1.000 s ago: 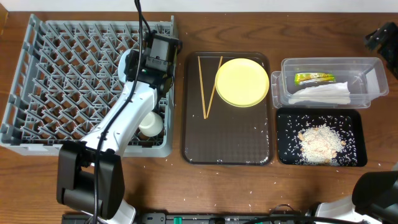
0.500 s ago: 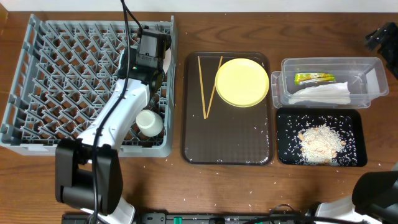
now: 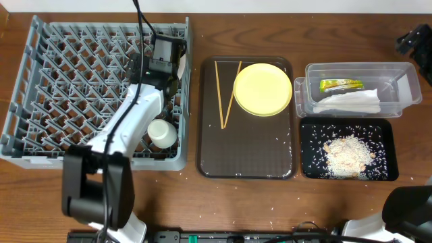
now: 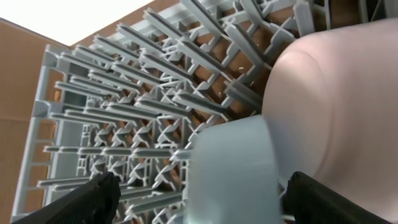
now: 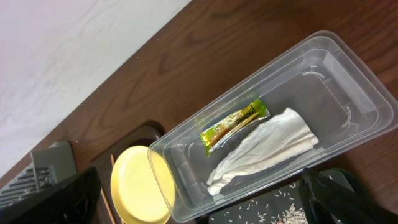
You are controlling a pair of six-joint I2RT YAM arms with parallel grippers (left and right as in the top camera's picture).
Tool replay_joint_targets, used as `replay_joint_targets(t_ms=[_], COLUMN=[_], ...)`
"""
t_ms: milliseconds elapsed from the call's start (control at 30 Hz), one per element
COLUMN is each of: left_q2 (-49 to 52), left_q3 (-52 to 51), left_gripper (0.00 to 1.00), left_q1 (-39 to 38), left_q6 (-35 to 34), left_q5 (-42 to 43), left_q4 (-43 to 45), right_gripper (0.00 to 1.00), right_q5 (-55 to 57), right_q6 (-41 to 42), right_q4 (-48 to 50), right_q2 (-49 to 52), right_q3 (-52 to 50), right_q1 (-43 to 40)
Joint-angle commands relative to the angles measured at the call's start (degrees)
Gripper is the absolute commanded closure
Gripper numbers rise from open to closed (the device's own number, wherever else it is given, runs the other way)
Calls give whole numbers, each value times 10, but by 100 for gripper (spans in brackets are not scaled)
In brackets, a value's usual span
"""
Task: Sort waste into correct bins and load items into the dishwasher
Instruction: 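Reach left gripper to yellow plate edge on dark tray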
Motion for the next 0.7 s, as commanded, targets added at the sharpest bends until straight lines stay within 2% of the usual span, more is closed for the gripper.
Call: replay_joint_targets(t_ms=[0, 100, 167, 233, 300, 367, 433, 467, 567, 667], left_q2=[-105, -152, -172, -171, -138, -78, -33, 10, 87, 176], left_q3=[35, 35, 35, 34, 31, 31, 39, 66, 153, 269], left_gripper=[14, 14, 18, 24, 27, 28, 28, 30, 31, 31], left_q1=[-15, -36, -58, -85, -125, -170, -193, -203, -203, -208], left_q6=[-28, -60, -111, -199, -347, -405, -418, -421, -430, -432], left_q5=[2, 38, 103, 179, 250, 257, 268, 304, 359, 374], left_q4=[-23, -40, -62, -79, -80, -62, -50, -57, -115, -219], right_gripper=[1, 1, 1, 1, 1, 1, 1, 1, 1, 1], right_q5=[2, 2, 2, 2, 2, 2, 2, 2, 2, 2], right_q6=[-9, -9, -9, -9, -9, -9, -9, -9, -9, -9], right_q4=[-1, -1, -1, -1, 0, -1, -1, -1, -1, -1], right_q2=[-6, -6, -6, -6, -6, -6, -6, -6, -6, -6], right_q3=[6, 6, 6, 6, 6, 6, 6, 6, 6, 6], right_q1=[4, 4, 4, 4, 4, 4, 4, 4, 4, 4])
